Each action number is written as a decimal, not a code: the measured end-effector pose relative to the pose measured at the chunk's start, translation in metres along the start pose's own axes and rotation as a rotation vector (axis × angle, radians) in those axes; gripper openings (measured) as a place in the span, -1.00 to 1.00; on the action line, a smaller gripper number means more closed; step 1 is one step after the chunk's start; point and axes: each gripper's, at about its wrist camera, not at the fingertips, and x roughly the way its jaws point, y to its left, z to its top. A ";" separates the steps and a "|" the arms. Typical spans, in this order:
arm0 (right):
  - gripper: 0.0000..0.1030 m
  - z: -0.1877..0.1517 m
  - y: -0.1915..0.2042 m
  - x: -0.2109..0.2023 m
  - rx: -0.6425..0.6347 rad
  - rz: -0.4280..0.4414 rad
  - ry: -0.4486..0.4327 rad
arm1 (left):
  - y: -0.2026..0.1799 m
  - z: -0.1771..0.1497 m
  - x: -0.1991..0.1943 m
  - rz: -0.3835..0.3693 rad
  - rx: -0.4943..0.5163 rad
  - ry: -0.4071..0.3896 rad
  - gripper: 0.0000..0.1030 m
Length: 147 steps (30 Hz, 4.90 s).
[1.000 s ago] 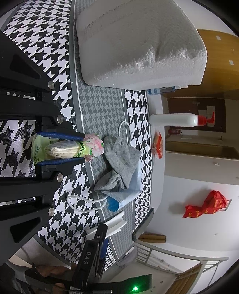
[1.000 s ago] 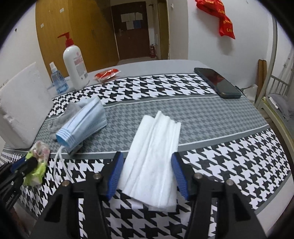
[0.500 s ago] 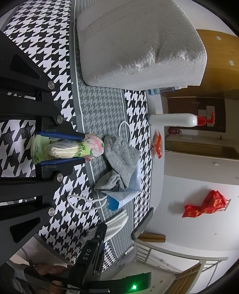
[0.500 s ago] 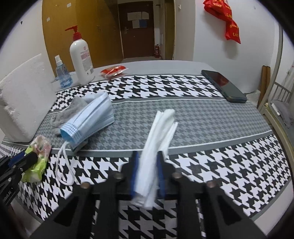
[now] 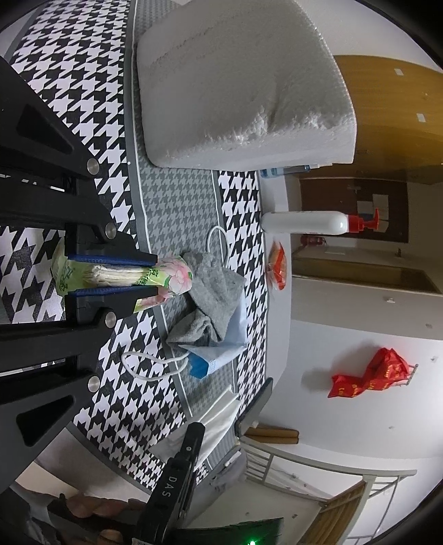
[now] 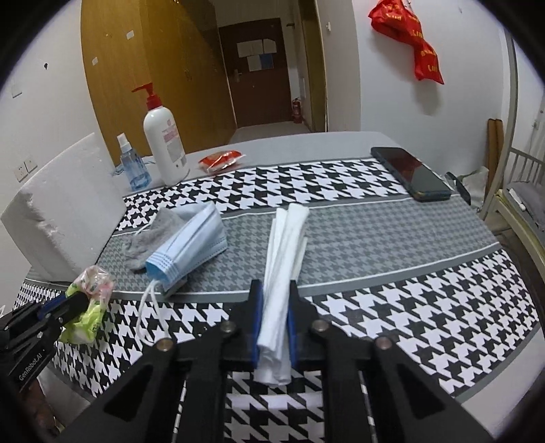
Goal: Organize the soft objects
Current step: 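Lift the white tissues with the right gripper while the left gripper holds the bread bag, then carry the bread bag and tissues with both grippers over the white foam box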
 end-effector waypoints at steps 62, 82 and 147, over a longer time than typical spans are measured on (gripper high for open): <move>0.14 -0.040 0.043 0.002 -0.119 -0.071 0.111 | 0.013 0.008 -0.033 0.005 0.026 -0.096 -0.78; -0.84 -0.020 0.036 -0.035 -0.089 -0.031 -0.037 | 0.018 0.016 -0.048 0.021 0.046 -0.147 -0.78; -0.84 0.059 0.176 -0.079 -0.313 0.364 -0.288 | 0.084 0.064 -0.143 0.243 -0.009 -0.406 -0.78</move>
